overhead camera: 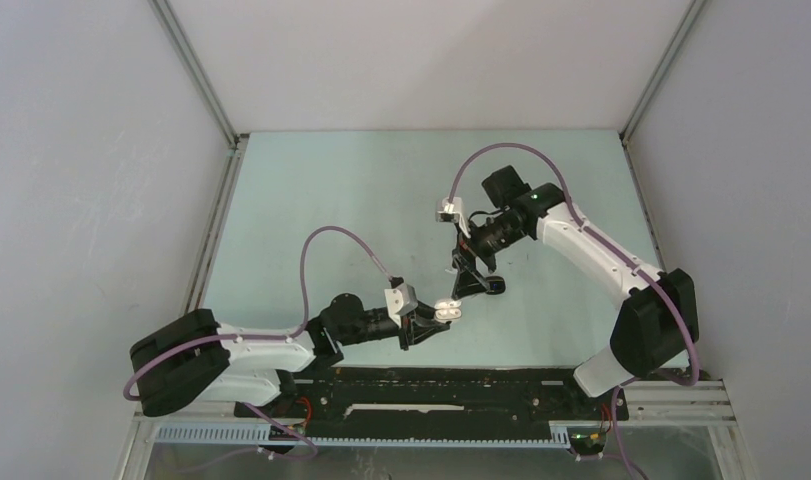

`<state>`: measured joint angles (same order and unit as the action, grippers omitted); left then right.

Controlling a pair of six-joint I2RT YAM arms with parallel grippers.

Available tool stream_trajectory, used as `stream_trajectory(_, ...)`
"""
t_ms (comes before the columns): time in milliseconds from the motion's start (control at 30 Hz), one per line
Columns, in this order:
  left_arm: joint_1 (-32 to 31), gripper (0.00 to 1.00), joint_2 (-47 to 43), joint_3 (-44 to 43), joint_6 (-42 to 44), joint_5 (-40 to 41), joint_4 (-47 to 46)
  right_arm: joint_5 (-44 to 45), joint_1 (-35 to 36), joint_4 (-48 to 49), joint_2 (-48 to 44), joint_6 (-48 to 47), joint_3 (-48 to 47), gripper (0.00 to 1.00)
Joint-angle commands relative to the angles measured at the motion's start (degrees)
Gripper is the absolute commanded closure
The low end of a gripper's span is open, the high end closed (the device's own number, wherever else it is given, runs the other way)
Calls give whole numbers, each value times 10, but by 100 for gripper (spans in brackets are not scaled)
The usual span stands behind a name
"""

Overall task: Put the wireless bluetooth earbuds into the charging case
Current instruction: Open the charging case, then pick up the earbud from the center of the board.

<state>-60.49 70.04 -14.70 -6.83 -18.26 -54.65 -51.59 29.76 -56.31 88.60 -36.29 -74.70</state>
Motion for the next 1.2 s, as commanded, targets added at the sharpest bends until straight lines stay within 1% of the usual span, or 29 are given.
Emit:
stream_trajectory(0,-2,100,-1,-23,11,0,-20,0,-25,16,-36,7,-2,0)
stream_trajectory(100,-2,100,-8,-17,-5,4,-36,9,-50,37,-57,31,0,0)
stream_trajectory(200,-2,100,-32,-21,-29,10,-34,35,-81,117,-99,86,38,0)
stream_trajectory(267,-2,100,-66,-31,-42,12,-3,76,-94,190,-129,109,73,0)
stream_trajectory(333,-2,100,-105,-43,-49,23,39,104,-114,228,-143,133,92,0)
stream_trajectory(400,-2,100,-147,-62,-48,37,102,109,-132,251,-139,175,94,0)
stream_trajectory(467,-2,100,-188,-77,-45,59,160,108,-152,266,-122,219,93,0)
stream_trajectory(567,-2,100,-244,-97,-40,93,242,115,-158,268,-89,237,94,0)
stream_trajectory(600,-2,100,-261,-103,-38,102,270,120,-157,268,-79,238,93,2)
stream_trajectory(667,-2,100,-292,-110,-38,118,306,139,-154,269,-63,238,93,11)
stream_trajectory(800,-1,100,-349,-106,-43,157,358,200,-142,279,-34,256,93,33)
stream_trajectory(900,0,100,-377,-90,-38,189,372,247,-115,281,-4,288,90,50)
stream_trajectory(933,0,100,-382,-84,-37,202,371,261,-105,280,9,302,86,53)
stream_trajectory(1000,0,100,-385,-75,-39,204,359,279,-81,272,43,331,70,54)
stream_trajectory(1100,0,100,-380,-68,-39,201,343,275,-61,240,104,365,32,48)
stream_trajectory(1167,0,100,-378,-62,-40,203,333,273,-54,226,142,388,12,46)
